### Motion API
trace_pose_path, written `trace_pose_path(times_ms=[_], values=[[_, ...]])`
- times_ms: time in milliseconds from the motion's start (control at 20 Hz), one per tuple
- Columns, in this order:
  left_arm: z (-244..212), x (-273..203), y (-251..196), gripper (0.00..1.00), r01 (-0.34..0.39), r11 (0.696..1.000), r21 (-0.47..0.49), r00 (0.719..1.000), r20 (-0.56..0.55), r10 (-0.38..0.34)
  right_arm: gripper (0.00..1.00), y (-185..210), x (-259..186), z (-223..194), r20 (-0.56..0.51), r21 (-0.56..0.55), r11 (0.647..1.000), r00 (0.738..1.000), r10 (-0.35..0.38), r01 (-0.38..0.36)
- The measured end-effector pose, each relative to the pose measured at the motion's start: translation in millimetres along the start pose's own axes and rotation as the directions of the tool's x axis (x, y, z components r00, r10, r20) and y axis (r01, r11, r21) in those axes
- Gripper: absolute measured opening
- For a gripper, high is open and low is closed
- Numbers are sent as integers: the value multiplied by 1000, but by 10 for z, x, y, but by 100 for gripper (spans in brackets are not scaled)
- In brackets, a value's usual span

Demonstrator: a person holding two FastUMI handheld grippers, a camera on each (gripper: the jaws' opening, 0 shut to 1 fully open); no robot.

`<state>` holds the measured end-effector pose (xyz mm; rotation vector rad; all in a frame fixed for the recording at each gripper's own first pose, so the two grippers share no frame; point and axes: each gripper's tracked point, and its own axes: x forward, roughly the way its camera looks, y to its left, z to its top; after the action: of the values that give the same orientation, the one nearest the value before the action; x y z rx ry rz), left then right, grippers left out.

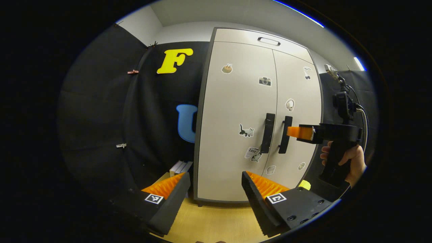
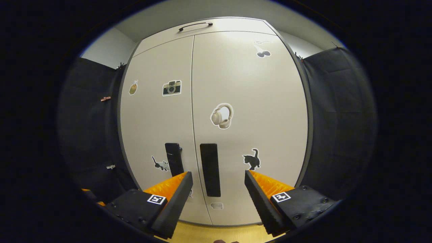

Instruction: Open the right door of the double-door shoe cabinet with the right hand, and open the left door with the left hand.

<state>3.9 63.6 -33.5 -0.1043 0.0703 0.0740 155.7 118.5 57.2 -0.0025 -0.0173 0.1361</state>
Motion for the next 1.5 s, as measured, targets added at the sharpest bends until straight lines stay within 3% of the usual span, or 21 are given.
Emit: trace_pose_path(times_ms=[750, 900, 1050, 1100, 1300, 1400, 1450, 1500], values=[[-115, -56, 372, 95, -62, 998, 4, 997, -35, 62, 98, -25, 563, -241, -63, 9, 997, 995, -72, 72], [-136, -68, 390, 95, -67, 998, -2, 997, -43, 67, 76, -66, 567, -233, -59, 13, 996, 994, -91, 92], [-146, -99, 402, 95, -71, 997, -3, 997, -44, 71, 62, 73, 562, -241, -59, 13, 999, 997, -41, 42], [-144, -111, 405, 95, -73, 997, -2, 996, -44, 73, 40, 66, 575, -245, -47, -2, 999, 998, -47, 47], [-167, -169, 434, 95, -84, 996, -2, 995, -48, 84, 33, 72, 522, -235, -49, 16, 999, 998, -49, 50], [-174, -218, 448, 96, -91, 996, -9, 995, -50, 91, 19, 74, 507, -231, -58, 26, 999, 998, -24, 26], [-177, -242, 451, 95, -92, 996, -12, 995, -49, 92, 20, 72, 542, -262, -78, 28, 1000, 997, -9, 11], [-171, -262, 466, 96, -95, 995, -15, 994, -48, 95, 10, 89, 594, -316, -77, 38, 999, 997, 0, 3]])
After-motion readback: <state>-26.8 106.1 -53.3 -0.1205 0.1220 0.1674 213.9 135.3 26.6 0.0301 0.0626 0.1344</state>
